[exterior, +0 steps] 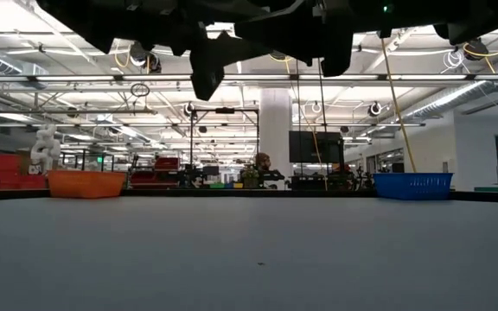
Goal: Sort & place blocks by color
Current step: Put the green block into the black bin
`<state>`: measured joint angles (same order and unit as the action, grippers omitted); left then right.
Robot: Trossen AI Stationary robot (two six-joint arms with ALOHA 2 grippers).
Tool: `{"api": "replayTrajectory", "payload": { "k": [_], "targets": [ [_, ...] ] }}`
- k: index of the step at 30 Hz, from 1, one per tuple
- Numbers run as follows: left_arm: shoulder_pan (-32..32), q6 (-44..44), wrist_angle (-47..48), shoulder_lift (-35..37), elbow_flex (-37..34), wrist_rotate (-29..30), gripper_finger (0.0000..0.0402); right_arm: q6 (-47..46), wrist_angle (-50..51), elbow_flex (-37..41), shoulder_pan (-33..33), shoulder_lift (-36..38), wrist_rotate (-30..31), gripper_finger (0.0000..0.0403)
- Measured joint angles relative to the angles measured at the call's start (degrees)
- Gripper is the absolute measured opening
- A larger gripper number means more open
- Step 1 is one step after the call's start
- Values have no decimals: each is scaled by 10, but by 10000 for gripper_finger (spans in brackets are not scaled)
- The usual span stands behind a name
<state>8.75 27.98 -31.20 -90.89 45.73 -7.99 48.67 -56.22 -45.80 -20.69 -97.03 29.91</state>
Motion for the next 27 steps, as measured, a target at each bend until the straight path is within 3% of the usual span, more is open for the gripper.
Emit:
{"api": "replayTrajectory", "payload": {
  "k": [6,13,22,25,27],
  "targets": [
    [0,-2,7,-7,5,0,135,3,12,0,-4,0,2,305],
    [0,-4,15,-3,5,-6,152,1,36,0,-4,0,6,262],
    [-1,-8,10,-2,5,-20,135,4,63,0,-6,0,45,202],
    [-2,-6,9,-2,5,-23,151,7,61,0,-14,0,54,163],
    [-2,-8,14,-2,5,-24,168,5,58,0,-22,0,85,159]
  ]
}}
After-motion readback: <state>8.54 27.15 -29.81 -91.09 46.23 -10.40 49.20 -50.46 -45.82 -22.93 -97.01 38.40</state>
